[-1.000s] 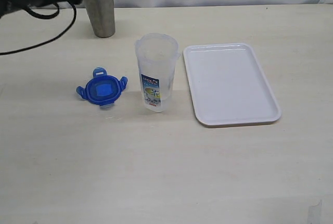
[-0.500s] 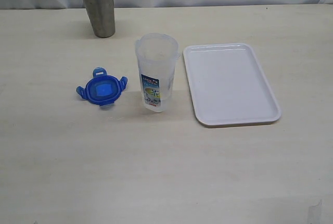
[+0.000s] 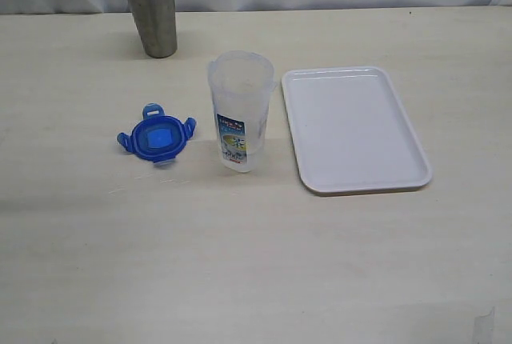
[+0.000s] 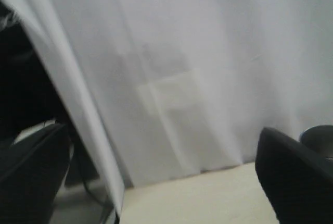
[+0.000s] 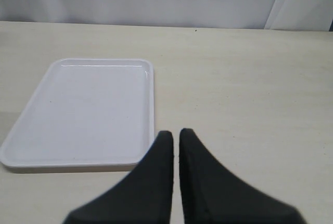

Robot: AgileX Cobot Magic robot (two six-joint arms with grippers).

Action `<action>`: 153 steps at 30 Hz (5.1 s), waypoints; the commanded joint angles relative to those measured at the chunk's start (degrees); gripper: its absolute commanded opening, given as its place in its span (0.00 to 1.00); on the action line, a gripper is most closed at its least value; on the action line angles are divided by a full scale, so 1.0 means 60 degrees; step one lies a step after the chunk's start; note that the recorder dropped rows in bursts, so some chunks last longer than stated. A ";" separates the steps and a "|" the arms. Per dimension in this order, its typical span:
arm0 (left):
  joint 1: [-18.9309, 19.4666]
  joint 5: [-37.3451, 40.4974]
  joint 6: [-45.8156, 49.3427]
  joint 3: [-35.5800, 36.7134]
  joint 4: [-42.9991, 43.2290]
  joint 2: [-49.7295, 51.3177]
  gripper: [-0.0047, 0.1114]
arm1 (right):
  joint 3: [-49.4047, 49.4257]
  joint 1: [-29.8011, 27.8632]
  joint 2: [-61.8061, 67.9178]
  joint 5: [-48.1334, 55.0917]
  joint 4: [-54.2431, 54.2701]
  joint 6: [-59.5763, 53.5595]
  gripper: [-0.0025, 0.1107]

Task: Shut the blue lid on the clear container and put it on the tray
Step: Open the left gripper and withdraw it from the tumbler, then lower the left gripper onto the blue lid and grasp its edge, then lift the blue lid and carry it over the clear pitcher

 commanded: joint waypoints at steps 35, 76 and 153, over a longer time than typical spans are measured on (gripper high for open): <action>-0.0667 0.5997 0.3414 -0.0875 -0.8469 0.6993 0.48 | 0.0025 -0.0003 -0.0042 -0.0148 0.0016 0.0001 0.06; -0.1654 0.4959 0.3848 -0.0875 -0.9268 0.8702 0.33 | 0.0025 -0.0003 -0.0042 -0.0148 0.0016 0.0001 0.06; -0.1887 0.6289 0.6839 -0.2158 -0.8782 0.4761 0.04 | 0.0025 -0.0003 -0.0042 -0.0148 0.0016 0.0001 0.06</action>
